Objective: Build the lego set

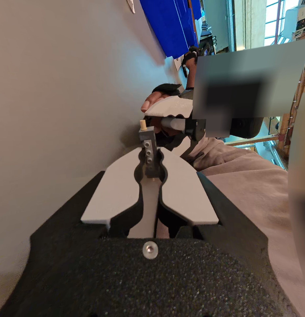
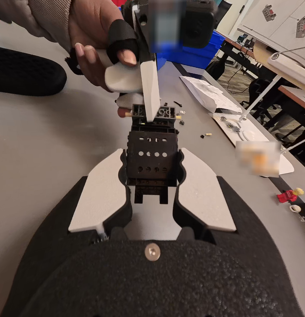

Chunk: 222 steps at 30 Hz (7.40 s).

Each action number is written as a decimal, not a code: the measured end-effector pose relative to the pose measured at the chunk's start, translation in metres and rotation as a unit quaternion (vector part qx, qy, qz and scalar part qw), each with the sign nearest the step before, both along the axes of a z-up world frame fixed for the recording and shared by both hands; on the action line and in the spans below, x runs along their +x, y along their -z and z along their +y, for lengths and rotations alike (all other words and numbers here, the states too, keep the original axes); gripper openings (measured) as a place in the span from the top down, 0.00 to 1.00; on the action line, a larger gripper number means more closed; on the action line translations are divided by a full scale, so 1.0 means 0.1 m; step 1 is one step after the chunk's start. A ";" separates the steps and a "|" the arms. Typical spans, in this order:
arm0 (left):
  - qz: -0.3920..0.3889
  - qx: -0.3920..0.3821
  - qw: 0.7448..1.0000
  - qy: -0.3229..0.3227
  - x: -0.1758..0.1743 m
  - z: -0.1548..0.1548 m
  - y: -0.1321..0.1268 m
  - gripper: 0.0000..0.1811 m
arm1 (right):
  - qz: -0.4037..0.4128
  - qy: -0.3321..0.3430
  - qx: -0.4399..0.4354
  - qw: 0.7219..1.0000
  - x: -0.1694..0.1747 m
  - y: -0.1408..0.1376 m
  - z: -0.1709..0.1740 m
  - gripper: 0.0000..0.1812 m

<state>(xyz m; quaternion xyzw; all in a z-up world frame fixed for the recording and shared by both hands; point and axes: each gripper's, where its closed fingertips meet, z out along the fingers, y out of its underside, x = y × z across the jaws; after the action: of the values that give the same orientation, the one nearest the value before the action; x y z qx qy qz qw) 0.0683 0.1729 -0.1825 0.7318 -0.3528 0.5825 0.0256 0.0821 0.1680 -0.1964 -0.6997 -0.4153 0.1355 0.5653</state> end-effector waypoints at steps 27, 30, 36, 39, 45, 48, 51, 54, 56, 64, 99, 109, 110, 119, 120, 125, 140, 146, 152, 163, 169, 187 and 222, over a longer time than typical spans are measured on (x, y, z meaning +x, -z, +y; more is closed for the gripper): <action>-0.161 -0.080 0.981 0.068 -0.09 -0.40 -0.46 0.92 | 0.077 -0.062 0.160 0.982 -0.15 -0.67 -0.36 0.72; -0.165 -0.075 0.981 0.068 -0.07 -0.41 -0.49 0.92 | 0.084 -0.064 0.163 0.981 -0.14 -0.72 -0.38 0.72; -0.161 -0.058 0.982 0.076 -0.08 -0.45 -0.44 0.93 | 0.089 -0.086 0.145 0.982 -0.18 -0.67 -0.42 0.72; -0.159 -0.038 0.984 0.075 -0.08 -0.45 -0.39 0.93 | 0.094 -0.094 0.130 0.983 -0.19 -0.64 -0.43 0.72; -0.098 0.275 0.951 0.100 -0.12 -0.36 -0.15 0.93 | 0.123 -0.119 0.037 0.985 -0.11 -0.69 -0.42 0.65; -0.063 0.494 0.859 0.120 -0.13 -0.28 -0.11 0.93 | 0.084 -0.119 -0.003 0.989 -0.07 -0.62 -0.36 0.69; -0.041 0.645 0.753 0.128 -0.10 -0.22 -0.12 0.93 | 0.047 -0.117 -0.023 0.992 -0.19 -0.54 -0.32 0.73; -0.035 0.718 0.683 0.130 -0.08 -0.20 -0.13 0.93 | -0.009 -0.109 0.003 0.994 -0.30 -0.49 -0.28 0.79; -0.032 0.755 0.642 0.129 -0.09 -0.18 -0.13 0.93 | -0.045 -0.104 0.035 0.993 -0.34 -0.49 -0.27 0.84; -0.021 0.814 0.568 0.119 -0.13 -0.15 -0.20 0.93 | -0.124 -0.076 0.148 0.978 -0.43 -0.51 -0.26 0.92; -0.015 0.791 0.573 0.214 -0.38 -0.29 -0.04 0.90 | -0.096 -0.146 0.185 0.967 -0.50 -0.38 -0.51 0.92; 0.058 0.767 0.588 0.251 -0.38 -0.20 0.18 0.91 | -0.152 -0.126 0.118 0.973 -0.46 -0.16 -0.46 0.87; 0.064 0.768 0.584 0.255 -0.37 -0.19 0.18 0.90 | -0.165 -0.123 0.112 0.972 -0.46 -0.13 -0.46 0.87; 0.072 0.753 0.591 0.281 -0.34 -0.27 0.20 0.91 | -0.190 -0.117 0.116 0.968 -0.45 -0.04 -0.42 0.91; 0.072 0.750 0.593 0.284 -0.35 -0.28 0.22 0.91 | -0.191 -0.118 0.120 0.967 -0.46 -0.03 -0.43 0.91; 0.067 0.728 0.614 0.298 -0.37 -0.34 0.27 0.90 | -0.177 -0.136 0.124 0.967 -0.49 0.00 -0.48 0.91; 0.043 0.684 0.692 0.226 -0.31 -0.26 0.22 0.76 | -0.165 -0.090 0.144 0.972 -0.37 -0.07 -0.35 0.91; -0.078 0.276 0.958 0.006 -0.27 -0.30 -0.12 0.74 | -0.240 0.003 0.225 0.944 -0.09 -0.24 -0.12 0.91; -0.152 -0.156 0.963 -0.159 -0.12 -0.10 -0.12 0.80 | -0.355 0.034 0.292 0.887 -0.16 -0.13 0.04 0.91; -0.167 -0.157 0.938 -0.262 -0.04 0.07 0.07 0.90 | -0.439 0.067 0.323 0.836 -0.24 0.02 0.18 0.91; -0.178 -0.073 0.952 -0.237 -0.09 0.03 0.07 0.91 | -0.379 0.073 0.298 0.873 -0.30 0.03 0.11 0.87; -0.072 0.391 0.909 0.123 -0.12 -0.49 0.02 0.93 | -0.112 -0.188 -0.126 0.968 -0.32 -0.06 -0.32 0.85; -0.128 0.278 0.951 0.052 -0.18 -0.30 -0.04 0.93 | 0.090 -0.145 -0.291 0.941 -0.07 0.16 -0.44 0.93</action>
<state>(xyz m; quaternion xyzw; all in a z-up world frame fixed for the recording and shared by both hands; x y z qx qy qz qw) 0.0507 0.1432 -0.1783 0.6101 -0.5386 0.5476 -0.1943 0.0754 0.1236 -0.2128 -0.7508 -0.4025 0.3935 0.3456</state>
